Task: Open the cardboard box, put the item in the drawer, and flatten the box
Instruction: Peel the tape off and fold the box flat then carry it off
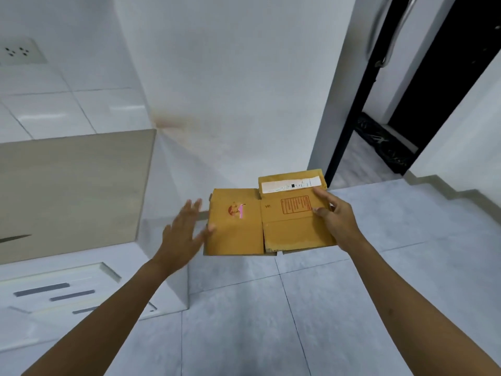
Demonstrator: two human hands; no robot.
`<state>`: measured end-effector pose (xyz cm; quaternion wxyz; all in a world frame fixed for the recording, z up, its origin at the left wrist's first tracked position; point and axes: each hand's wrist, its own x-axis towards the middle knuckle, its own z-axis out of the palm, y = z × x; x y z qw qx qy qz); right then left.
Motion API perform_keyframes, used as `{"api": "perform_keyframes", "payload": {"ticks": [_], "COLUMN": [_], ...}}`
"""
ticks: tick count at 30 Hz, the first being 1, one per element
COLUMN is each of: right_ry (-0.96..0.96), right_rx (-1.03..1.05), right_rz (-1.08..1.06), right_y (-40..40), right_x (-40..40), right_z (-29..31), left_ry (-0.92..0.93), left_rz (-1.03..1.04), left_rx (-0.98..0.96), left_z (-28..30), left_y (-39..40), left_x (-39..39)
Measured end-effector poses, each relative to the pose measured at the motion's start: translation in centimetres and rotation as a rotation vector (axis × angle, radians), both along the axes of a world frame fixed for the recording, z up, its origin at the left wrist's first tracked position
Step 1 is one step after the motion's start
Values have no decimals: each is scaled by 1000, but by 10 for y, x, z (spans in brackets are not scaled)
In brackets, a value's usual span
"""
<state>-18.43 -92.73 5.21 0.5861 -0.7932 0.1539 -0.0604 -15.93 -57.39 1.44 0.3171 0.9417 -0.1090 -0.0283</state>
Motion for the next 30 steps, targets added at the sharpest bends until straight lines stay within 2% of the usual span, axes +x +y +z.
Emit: {"api": "perform_keyframes", "payload": {"ticks": [2, 3, 5, 7, 15, 21, 23, 24, 26, 28, 30], "right_ry": [-3, -3, 5, 11, 84, 137, 159, 166, 169, 177, 188], "right_rx": [-9, -6, 11, 24, 13, -42, -97, -124, -170, -231, -295], "right_rz": [35, 46, 63, 79, 107, 154, 176, 187, 218, 252, 286], "right_y": [-19, -24, -32, -39, -58, -68, -72, -74, -78, -80, -85], "right_x": [12, 19, 34, 49, 127, 217, 245, 260, 291, 317, 344], "right_z": [-3, -4, -8, -14, -53, -83, -94, -101, -114, -128, -146], "left_ry": [275, 440, 724, 858, 818, 653, 594, 558, 467, 436, 433], "left_rz": [245, 303, 272, 170, 62, 19, 67, 104, 175, 205, 217], "left_rx": [-357, -482, -656, -726, -565, -488, -452, -398, -169, 84, 217], "left_z": [10, 14, 18, 15, -24, -40, -52, -60, -82, -99, -113], "left_y": [-26, -35, -49, -59, -77, -97, -101, -103, -103, -106, -114], "left_x": [21, 33, 56, 78, 161, 238, 261, 275, 305, 331, 355]}}
